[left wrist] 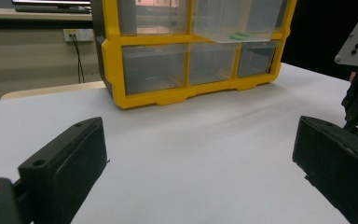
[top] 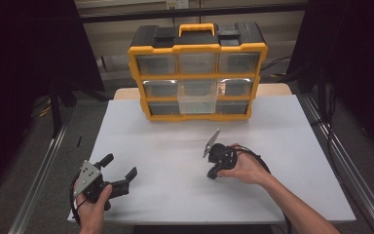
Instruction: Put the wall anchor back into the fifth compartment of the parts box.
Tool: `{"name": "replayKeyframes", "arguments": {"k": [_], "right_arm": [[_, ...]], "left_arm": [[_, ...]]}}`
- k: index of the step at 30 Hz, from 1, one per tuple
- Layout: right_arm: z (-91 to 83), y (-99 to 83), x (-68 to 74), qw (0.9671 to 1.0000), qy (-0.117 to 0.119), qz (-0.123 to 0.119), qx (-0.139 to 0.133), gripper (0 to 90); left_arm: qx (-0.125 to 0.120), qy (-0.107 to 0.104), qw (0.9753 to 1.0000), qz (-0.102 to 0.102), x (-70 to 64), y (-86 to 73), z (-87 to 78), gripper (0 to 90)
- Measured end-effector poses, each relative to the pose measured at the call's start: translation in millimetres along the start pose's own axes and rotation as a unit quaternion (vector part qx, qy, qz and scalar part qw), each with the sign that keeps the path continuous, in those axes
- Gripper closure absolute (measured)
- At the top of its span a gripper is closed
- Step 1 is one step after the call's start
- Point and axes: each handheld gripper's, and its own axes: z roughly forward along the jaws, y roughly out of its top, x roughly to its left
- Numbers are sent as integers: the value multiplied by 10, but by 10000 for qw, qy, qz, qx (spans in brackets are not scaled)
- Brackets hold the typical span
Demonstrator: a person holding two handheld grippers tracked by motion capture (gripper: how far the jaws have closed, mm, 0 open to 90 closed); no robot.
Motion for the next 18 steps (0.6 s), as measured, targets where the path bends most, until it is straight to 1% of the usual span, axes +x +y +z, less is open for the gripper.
{"name": "replayKeyframes", "arguments": {"k": [1, 2, 3, 4, 5, 6, 7, 8, 10, 11, 12, 13, 14, 16, 18], "right_arm": [[-5, -11, -14, 10000, 46, -1, -42, 847], [-10, -22, -27, 10000, 64, 4, -75, 847], [-21, -33, -28, 9999, 77, 62, -109, 847], [-37, -45, -39, 9998, 100, 43, -169, 847], [-59, -57, -48, 9995, 128, 46, -278, 847], [-90, -68, -54, 9992, 147, 67, -358, 847], [-122, -75, -61, 9988, 155, 92, -453, 847], [-158, -83, -64, 9982, 169, 135, -556, 847], [-231, -101, -85, 9964, 157, 106, -828, 847], [-270, -109, -86, 9955, 159, 163, -920, 847], [-307, -117, -89, 9947, 112, 192, -1004, 847], [-338, -122, -93, 9937, 91, 193, -1098, 847], [-362, -125, -104, 9925, 93, 122, -1215, 847], [-408, -126, -106, 9911, 62, 129, -1325, 847], [-460, -127, -109, 9891, 112, 108, -1461, 847]], "left_arm": [[-21, -65, 10000, -38, -5, 2, 11, 30], [-28, -52, 10000, -47, -9, 6, 14, 30], [19, 0, 10000, 6, -4, 12, 10, 30], [4, -36, 10000, -40, -6, 9, 20, 30], [-3, -12, 10000, -20, -3, 8, 26, 30], [-12, -23, 10000, -56, -3, 5, 35, 30], [10, -27, 10000, -21, 4, 5, 37, 30], [-5, -22, 10000, -74, -2, 3, 45, 30], [14, 8, 10000, -24, 1, 6, 40, 30], [-124, -28, 9996, -234, -30, 0, 58, 30], [14, -38, 10000, -37, -3, 3, 33, 30], [-8, -23, 10000, -27, -3, 5, 29, 30], [4, -7, 10000, -40, -5, 7, 26, 30], [-15, -19, 10000, -61, 0, 9, 28, 30], [-14, -27, 10000, -31, 5, 7, 34, 30]]}}
